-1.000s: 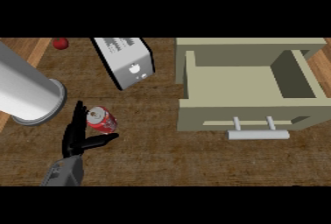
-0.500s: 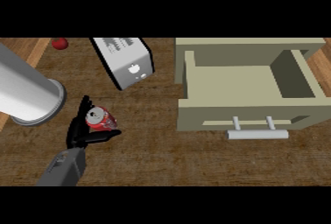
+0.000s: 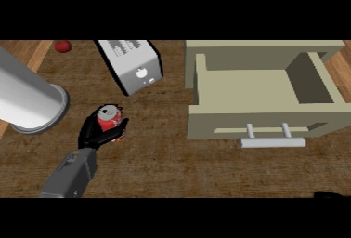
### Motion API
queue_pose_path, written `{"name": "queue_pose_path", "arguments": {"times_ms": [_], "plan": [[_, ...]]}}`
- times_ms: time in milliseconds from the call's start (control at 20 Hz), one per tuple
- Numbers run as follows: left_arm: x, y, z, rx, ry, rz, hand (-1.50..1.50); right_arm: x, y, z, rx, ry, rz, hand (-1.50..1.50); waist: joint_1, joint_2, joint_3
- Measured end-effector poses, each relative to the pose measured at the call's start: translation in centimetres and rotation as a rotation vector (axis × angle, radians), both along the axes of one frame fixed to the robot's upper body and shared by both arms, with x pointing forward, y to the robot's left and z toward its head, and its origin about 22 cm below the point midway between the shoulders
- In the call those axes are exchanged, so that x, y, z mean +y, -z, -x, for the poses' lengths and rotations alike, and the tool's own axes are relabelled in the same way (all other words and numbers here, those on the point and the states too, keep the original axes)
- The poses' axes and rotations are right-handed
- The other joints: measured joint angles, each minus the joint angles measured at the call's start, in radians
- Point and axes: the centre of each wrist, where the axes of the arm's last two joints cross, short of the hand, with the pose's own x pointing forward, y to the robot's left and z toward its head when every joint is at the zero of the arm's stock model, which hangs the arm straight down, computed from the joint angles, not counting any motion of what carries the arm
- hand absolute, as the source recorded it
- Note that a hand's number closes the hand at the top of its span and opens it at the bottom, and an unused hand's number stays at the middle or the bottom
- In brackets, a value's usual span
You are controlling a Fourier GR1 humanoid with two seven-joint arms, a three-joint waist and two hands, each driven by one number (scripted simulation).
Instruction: Pick up the can, place it into the drawer and close the drawer
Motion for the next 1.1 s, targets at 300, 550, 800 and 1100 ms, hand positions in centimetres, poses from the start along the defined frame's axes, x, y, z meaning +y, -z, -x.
{"name": "queue_pose_path", "arguments": {"times_ms": [300,550,800,1100], "plan": [[-0.4,-0.5,-0.8,-0.04,0.052,0.03,1.5,0.2,-0.1,-0.2,0.0,0.011,0.004,-1.5,0.002,-0.001,0.0],[-2.7,-0.8,-1.7,-0.073,0.047,0.043,1.5,0.2,0.0,-0.6,-0.011,0.014,0.012,-1.5,0.001,0.0,0.0],[-4.8,-2.3,-3.4,-0.102,0.032,0.061,1.5,0.0,-0.6,-0.4,-0.013,0.019,0.019,-1.5,0.0,-0.001,0.0],[-7.0,-4.9,-5.4,-0.117,0.089,0.061,1.5,0.3,-0.8,0.0,-0.022,0.038,0.023,-1.5,0.01,-0.005,0.001]]}}
